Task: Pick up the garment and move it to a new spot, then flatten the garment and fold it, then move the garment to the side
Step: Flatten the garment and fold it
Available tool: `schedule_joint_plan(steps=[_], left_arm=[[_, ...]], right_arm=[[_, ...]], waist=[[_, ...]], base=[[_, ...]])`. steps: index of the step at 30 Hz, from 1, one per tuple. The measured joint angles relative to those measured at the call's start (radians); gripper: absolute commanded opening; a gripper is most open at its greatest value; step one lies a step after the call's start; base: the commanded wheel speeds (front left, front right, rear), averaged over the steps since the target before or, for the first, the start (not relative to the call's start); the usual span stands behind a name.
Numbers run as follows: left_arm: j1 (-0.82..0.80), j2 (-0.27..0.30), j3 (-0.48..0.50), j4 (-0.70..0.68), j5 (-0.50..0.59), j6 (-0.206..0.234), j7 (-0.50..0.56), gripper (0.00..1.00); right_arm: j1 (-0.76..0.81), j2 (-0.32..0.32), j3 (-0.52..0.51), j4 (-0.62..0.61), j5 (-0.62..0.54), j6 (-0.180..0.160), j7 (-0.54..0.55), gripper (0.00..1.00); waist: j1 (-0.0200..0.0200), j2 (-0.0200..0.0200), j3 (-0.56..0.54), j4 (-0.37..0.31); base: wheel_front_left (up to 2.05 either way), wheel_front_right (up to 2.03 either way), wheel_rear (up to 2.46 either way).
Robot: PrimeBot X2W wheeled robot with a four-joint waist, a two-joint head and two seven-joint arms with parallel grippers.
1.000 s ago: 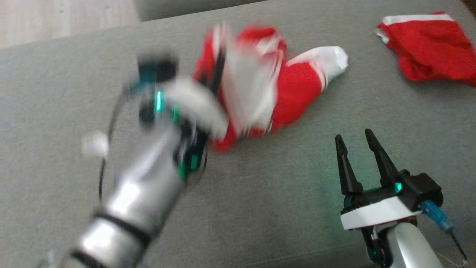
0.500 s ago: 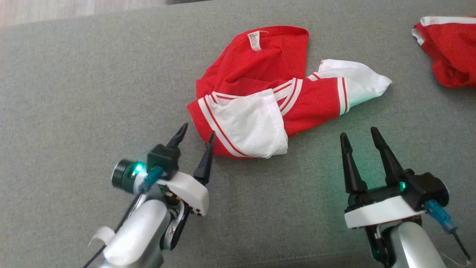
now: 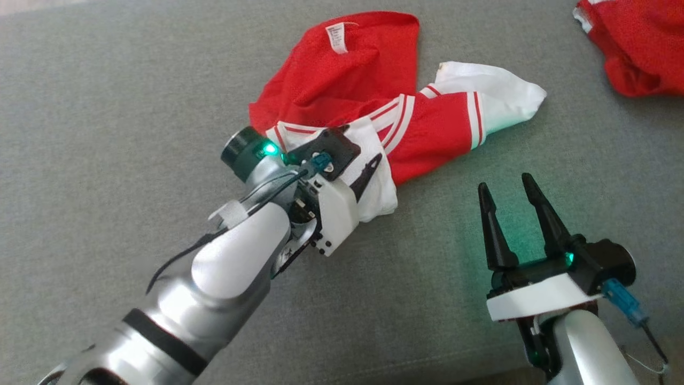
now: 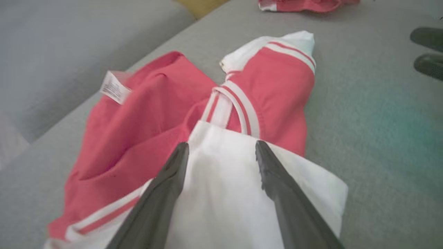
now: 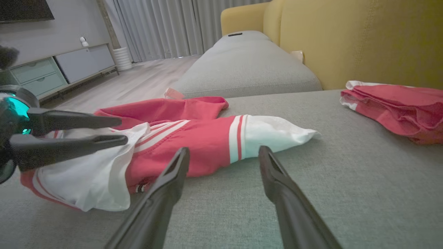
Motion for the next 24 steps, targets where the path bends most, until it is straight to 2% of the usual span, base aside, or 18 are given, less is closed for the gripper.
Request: schedule_joint_plan(steps=[2, 8, 13, 14, 15, 19, 24], left_arm=[[-0.006, -0.014, 0.000, 0.041, -0.016, -0.019, 0.002, 1.00], [-0.073, -0.059, -0.010, 0.126, -0.043, -0.037, -0.005, 1.00], [-0.098, -0.072, -0.021, 0.230, -0.102, -0.056, -0.016, 1.00], [-0.098, -0.072, -0.021, 0.230, -0.102, -0.056, -0.016, 0.47], [-0.098, -0.072, -0.022, 0.242, -0.113, -0.064, -0.022, 0.00], [-0.107, -0.072, -0.037, 0.245, -0.163, -0.091, -0.085, 0.00], [-0.152, -0.074, -0.063, 0.127, -0.313, -0.112, -0.175, 0.00]], right_arm=[[0.000, 0.000, 0.002, 0.002, 0.000, 0.000, 0.000, 1.00], [-0.004, 0.000, 0.010, 0.003, 0.000, 0.000, 0.000, 1.00], [-0.022, 0.000, 0.015, 0.006, 0.000, 0.000, 0.000, 1.00], [-0.022, 0.000, 0.015, 0.006, 0.000, 0.000, 0.000, 1.00], [-0.022, 0.000, 0.014, 0.006, 0.000, 0.000, 0.000, 1.00], [-0.030, 0.000, 0.014, 0.006, 0.000, 0.000, 0.000, 1.00], [-0.033, 0.000, 0.011, 0.009, 0.004, 0.000, 0.000, 1.00]], waist=[[0.0000, 0.0000, 0.010, -0.010], [0.0000, 0.0000, 0.031, -0.045], [0.0000, 0.0000, 0.044, -0.077], [0.0000, 0.0000, 0.044, -0.077], [0.0000, 0.0000, 0.045, -0.081], [0.0001, 0.0000, 0.044, -0.091], [0.0000, 0.0000, 0.017, -0.091]], base=[[0.00, 0.00, 0.00], [0.00, 0.00, 0.00], [0.00, 0.00, 0.00], [0.00, 0.00, 0.00], [0.00, 0.00, 0.00], [0.00, 0.00, 0.00], [0.00, 0.00, 0.00]])
